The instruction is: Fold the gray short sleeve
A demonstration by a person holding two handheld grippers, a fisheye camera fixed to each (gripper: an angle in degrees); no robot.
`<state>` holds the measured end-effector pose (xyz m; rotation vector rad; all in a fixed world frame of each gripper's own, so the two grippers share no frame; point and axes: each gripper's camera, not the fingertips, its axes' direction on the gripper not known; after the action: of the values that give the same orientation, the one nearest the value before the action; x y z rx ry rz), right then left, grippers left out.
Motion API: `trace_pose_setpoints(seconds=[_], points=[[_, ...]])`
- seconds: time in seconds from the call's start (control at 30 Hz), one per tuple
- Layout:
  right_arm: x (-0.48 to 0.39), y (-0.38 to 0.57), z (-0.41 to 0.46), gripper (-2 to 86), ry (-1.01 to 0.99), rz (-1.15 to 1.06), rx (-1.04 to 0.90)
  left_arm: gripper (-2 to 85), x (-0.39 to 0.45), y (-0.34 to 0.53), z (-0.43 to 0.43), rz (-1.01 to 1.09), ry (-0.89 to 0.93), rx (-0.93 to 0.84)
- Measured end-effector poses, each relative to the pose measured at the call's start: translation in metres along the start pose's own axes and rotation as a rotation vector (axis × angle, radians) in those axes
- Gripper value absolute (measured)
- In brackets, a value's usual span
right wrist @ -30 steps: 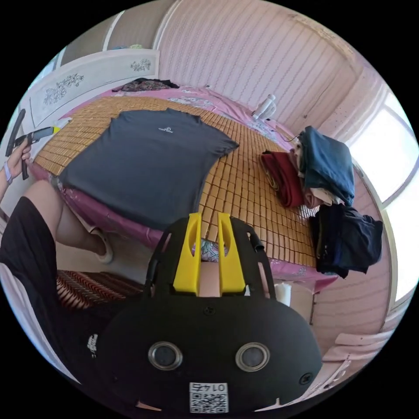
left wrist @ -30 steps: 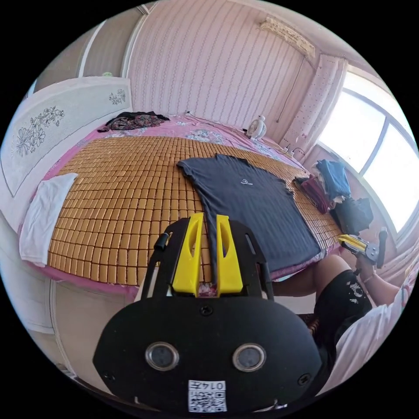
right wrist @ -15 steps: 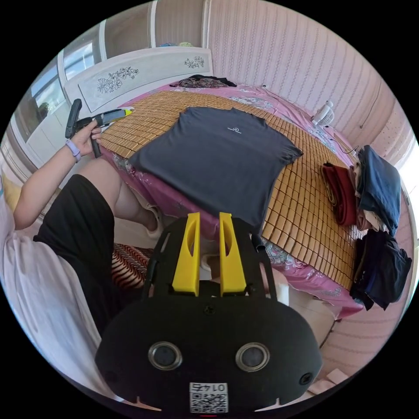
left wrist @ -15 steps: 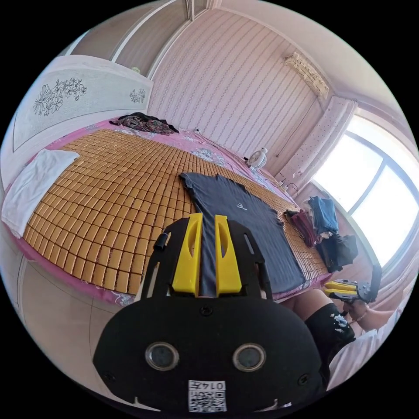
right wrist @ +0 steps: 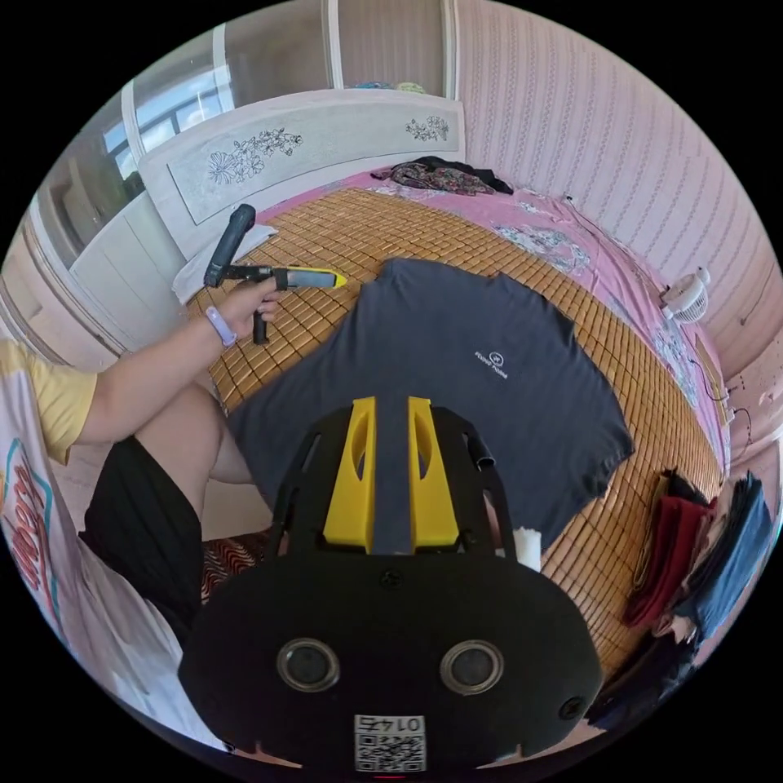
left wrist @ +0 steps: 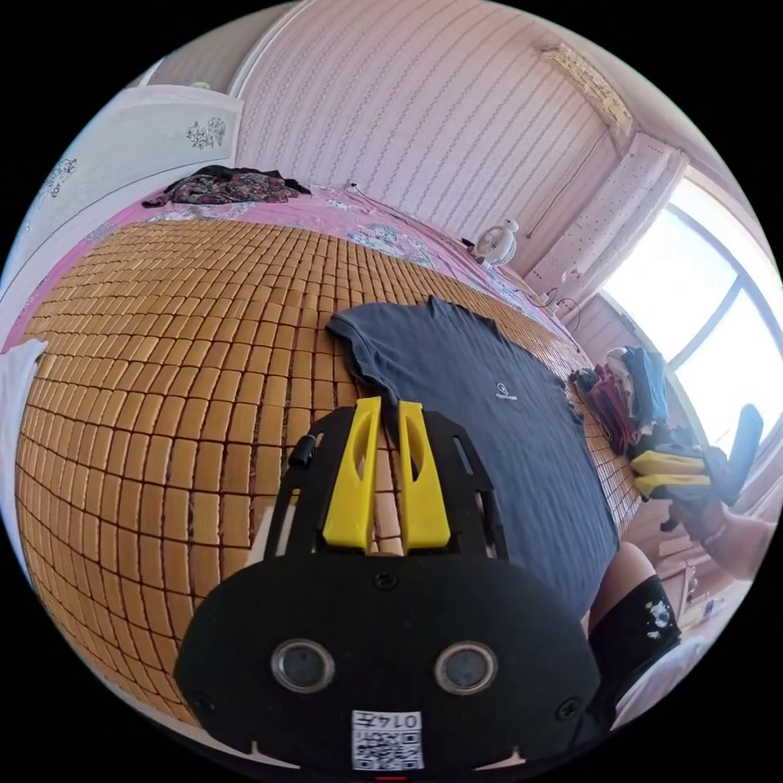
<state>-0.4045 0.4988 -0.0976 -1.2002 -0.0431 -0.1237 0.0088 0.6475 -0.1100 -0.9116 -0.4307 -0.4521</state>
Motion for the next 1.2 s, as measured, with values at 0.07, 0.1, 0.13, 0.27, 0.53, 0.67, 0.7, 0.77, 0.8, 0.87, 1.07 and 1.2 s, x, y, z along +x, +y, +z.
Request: trace_pose_setpoints(seconds=[0.07, 0.1, 0.13, 0.27, 0.53, 0.67, 0.7, 0.77, 0.8, 0.87, 1.07, 1.2], points=[[0.006, -0.057, 0.044, 6.7, -0.047, -0.054, 0.009, 4.9, -0.007, -0.005, 0.017, 0.010, 0.009, -0.033], [0.006, -0.071, 0.056, 6.9, -0.061, -0.069, 0.011, 5.1, -0.008, -0.006, 0.019, 0.015, 0.004, -0.035], [0.005, -0.100, 0.081, 7.5, -0.087, -0.096, 0.013, 5.4, -0.010, -0.007, 0.023, 0.014, -0.015, -0.032], [-0.019, -0.191, 0.164, 8.6, -0.143, -0.168, 0.005, 5.9, -0.022, -0.016, 0.030, 0.000, 0.086, -0.003], [-0.076, -0.248, 0.292, 8.7, 0.083, -0.254, -0.102, 6.2, -0.019, -0.016, 0.066, 0.038, 0.113, -0.067], [-0.075, -0.240, 0.333, 7.9, 0.126, -0.258, -0.173, 6.4, -0.004, -0.017, 0.080, 0.105, 0.045, -0.098], [-0.074, -0.238, 0.334, 7.7, 0.132, -0.249, -0.163, 6.4, -0.001, -0.017, 0.083, 0.112, 0.027, -0.102], [-0.068, -0.230, 0.338, 3.9, 0.177, -0.205, -0.140, 6.4, 0.003, -0.016, 0.097, 0.112, 0.004, -0.143], [-0.067, -0.228, 0.339, 3.0, 0.184, -0.205, -0.135, 6.3, 0.006, -0.016, 0.100, 0.119, 0.006, -0.156], [-0.061, -0.221, 0.340, 1.1, 0.189, -0.222, -0.128, 6.2, 0.017, -0.016, 0.115, 0.154, -0.017, -0.218], [-0.016, -0.206, 0.310, 0.1, 0.101, -0.133, -0.074, 3.3, 0.035, -0.010, 0.122, 0.190, -0.015, -0.173], [0.046, -0.170, 0.259, 1.0, 0.072, 0.032, 0.051, 3.9, 0.061, -0.006, 0.103, 0.307, 0.056, -0.020]])
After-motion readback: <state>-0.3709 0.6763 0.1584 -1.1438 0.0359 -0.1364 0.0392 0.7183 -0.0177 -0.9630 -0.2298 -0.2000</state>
